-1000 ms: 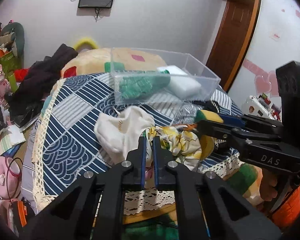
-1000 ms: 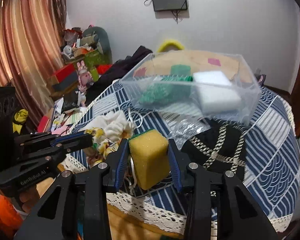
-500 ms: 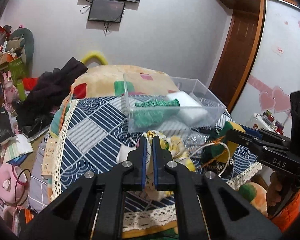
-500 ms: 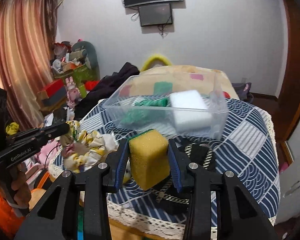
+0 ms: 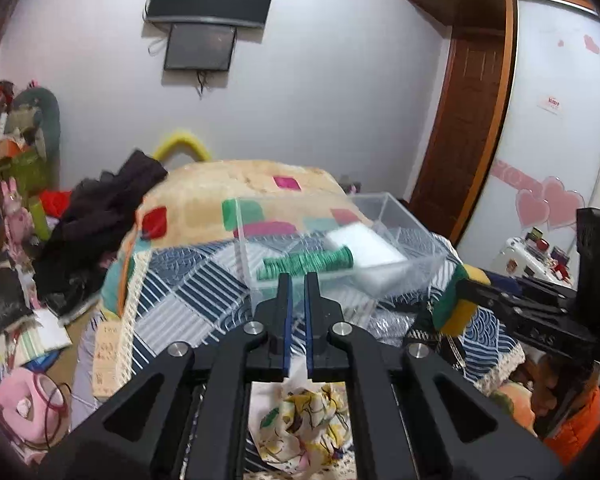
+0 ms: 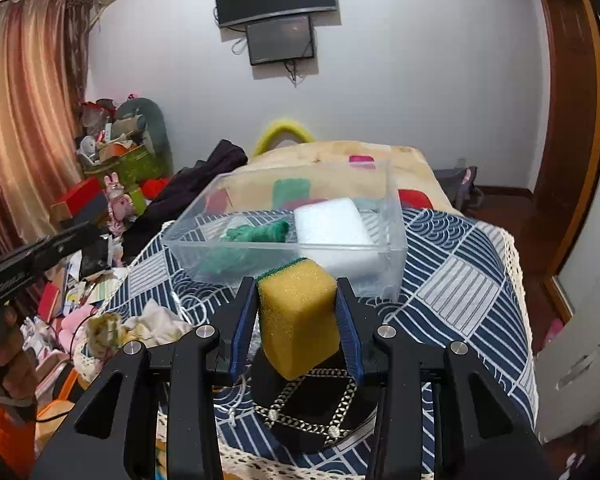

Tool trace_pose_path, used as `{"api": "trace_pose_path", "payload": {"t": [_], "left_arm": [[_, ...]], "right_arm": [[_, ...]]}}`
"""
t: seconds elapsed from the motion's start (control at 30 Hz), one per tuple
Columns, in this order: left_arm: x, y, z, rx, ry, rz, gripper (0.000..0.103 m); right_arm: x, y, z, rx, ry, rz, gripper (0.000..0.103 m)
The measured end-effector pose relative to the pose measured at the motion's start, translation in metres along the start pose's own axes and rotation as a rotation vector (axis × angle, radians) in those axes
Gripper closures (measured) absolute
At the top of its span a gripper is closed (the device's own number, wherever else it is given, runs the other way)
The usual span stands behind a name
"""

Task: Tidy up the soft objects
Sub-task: 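Grasp the floral scrunchie with the left tool and lower it into the box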

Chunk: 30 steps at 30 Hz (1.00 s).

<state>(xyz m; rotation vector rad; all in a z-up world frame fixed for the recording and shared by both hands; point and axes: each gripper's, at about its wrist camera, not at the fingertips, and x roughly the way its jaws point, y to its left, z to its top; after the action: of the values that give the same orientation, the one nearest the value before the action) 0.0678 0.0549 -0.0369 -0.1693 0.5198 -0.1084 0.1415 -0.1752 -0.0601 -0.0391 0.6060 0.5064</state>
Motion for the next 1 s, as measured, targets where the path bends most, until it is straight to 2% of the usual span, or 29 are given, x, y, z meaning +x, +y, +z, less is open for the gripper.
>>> {"api": "trace_pose_path", "payload": {"t": [0.07, 0.13, 0.23, 0.27, 0.3, 0.33, 0.47, 0.5, 0.53, 0.57, 0.6, 0.67, 0.8, 1.0], "left_arm": [[0.003, 0.002, -0.008, -0.005, 0.039, -0.009, 0.097], [0.003, 0.002, -0.020, 0.003, 0.073, -0.002, 0.091], [0.000, 0.002, -0.036, 0.012, 0.110, 0.001, 0.069], [0.000, 0.001, -0.040, 0.012, 0.118, 0.004, 0.058], [-0.001, 0.002, -0.045, 0.014, 0.126, 0.009, 0.053], [-0.001, 0.002, -0.050, 0.015, 0.133, 0.016, 0.052], [0.007, 0.003, -0.062, 0.013, 0.173, 0.002, 0.052], [0.008, 0.002, -0.065, 0.017, 0.181, -0.003, 0.056], [0.010, 0.000, -0.067, 0.026, 0.189, -0.008, 0.060], [0.010, -0.002, -0.069, 0.032, 0.192, -0.015, 0.074], [0.011, -0.003, -0.071, 0.037, 0.195, -0.017, 0.082], [0.013, -0.003, -0.071, 0.039, 0.202, -0.015, 0.093], [0.007, 0.000, -0.064, 0.029, 0.168, -0.006, 0.095], [-0.008, 0.006, -0.035, 0.017, 0.078, 0.005, 0.095]], "right_arm": [[0.002, -0.003, -0.002, 0.012, 0.009, 0.005, 0.068], [0.002, -0.004, -0.003, 0.013, 0.011, 0.007, 0.068], [-0.001, -0.004, -0.002, 0.004, 0.004, 0.006, 0.067], [-0.002, -0.002, -0.002, -0.002, 0.003, 0.005, 0.067], [-0.002, -0.001, -0.002, -0.007, 0.002, 0.004, 0.067], [-0.003, 0.000, -0.002, -0.012, 0.003, 0.004, 0.067], [-0.002, 0.000, -0.003, -0.016, 0.008, 0.005, 0.067], [-0.003, 0.000, -0.003, -0.014, 0.009, 0.005, 0.067], [-0.003, 0.000, -0.003, -0.012, 0.010, 0.006, 0.067], [-0.003, -0.001, -0.003, -0.010, 0.009, 0.006, 0.067], [-0.004, -0.001, -0.003, -0.008, 0.008, 0.007, 0.067], [-0.006, -0.002, -0.002, -0.001, 0.006, 0.013, 0.067], [-0.010, -0.003, 0.001, 0.003, -0.009, 0.013, 0.067], [-0.018, -0.001, 0.015, -0.007, -0.051, 0.007, 0.067]]}}
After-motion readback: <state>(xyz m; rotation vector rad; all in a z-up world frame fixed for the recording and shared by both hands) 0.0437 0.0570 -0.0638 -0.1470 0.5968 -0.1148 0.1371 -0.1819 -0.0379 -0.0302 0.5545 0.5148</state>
